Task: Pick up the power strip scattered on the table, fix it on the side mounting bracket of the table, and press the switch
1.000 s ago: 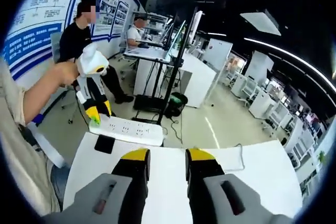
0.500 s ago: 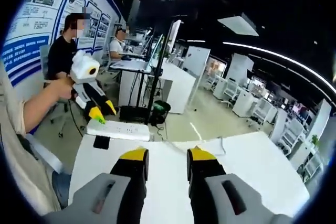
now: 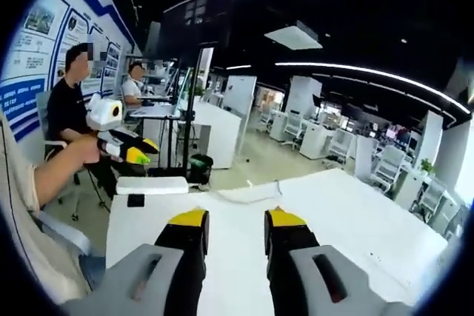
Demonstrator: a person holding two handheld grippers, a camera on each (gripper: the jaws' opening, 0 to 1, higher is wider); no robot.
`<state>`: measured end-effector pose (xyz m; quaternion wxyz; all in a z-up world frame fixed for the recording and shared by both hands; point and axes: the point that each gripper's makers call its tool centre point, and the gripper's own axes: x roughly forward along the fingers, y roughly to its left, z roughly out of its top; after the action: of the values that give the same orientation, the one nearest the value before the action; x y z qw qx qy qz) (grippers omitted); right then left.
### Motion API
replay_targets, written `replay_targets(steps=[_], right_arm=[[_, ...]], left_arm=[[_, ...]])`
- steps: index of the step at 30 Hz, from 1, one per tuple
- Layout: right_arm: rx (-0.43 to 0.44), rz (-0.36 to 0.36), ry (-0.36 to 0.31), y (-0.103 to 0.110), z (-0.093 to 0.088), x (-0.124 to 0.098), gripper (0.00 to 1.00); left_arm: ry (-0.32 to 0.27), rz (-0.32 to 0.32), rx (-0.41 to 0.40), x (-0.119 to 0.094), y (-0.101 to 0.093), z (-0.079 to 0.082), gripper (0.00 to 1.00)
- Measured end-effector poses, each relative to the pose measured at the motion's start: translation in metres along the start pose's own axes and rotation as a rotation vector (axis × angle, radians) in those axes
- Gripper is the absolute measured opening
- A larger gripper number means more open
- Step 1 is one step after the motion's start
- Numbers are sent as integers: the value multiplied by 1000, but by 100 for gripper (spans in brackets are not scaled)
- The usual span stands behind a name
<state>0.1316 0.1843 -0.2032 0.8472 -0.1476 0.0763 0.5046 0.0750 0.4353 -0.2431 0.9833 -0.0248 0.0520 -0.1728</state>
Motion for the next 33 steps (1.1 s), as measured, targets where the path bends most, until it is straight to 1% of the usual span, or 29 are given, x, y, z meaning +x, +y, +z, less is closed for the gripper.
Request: replay_targets(steps=[3,6,11,12,13,15,18,20,21,23,25,27,30,32,33], right_arm=[[20,-37,-24,-8,-2,-19,26],[46,-87,-58,-23,-4,-38,26],[99,-142,-90,-37,-18,-72,28],[106,-151,-94,-41,-20,-76,28],[124,-174,-106,-46,-23,-85,28],[146,-197,-125,-53,-30,-98,29],[167,-242,-143,-63,-37,-118,29],[189,-265,-166,-64,-40,-131,29],[209,-265,-184,-64,-41,-136,29],[192,-293,-190,-63,-46,-148,30],[201,-311,-195,-65,-52,-157,31],[215,-331,-204,-69,-60,-168,31],[218,-379,-216,-76,-71,-184,31],[229,-406,-223,-80,-77,-192,31],[234,-420,-231,-83,-80,-197,31]], left_arm=[[-1,-8,10,2,-9,8,35],[-10,-14,24,4,-16,14,36],[-45,-35,28,10,-30,25,37],[-46,-43,33,12,-34,26,38],[-51,-41,37,14,-36,27,40],[-66,-35,53,16,-39,29,46],[-107,-36,50,18,-45,34,47],[-110,-42,48,20,-47,34,46],[-97,-44,47,21,-50,31,46],[-89,-43,59,23,-53,29,46],[-92,-52,58,24,-56,28,46],[-111,-70,48,24,-62,28,46],[-121,-78,56,25,-69,24,46],[-92,-55,71,27,-68,15,49],[-98,-49,79,27,-68,13,51]])
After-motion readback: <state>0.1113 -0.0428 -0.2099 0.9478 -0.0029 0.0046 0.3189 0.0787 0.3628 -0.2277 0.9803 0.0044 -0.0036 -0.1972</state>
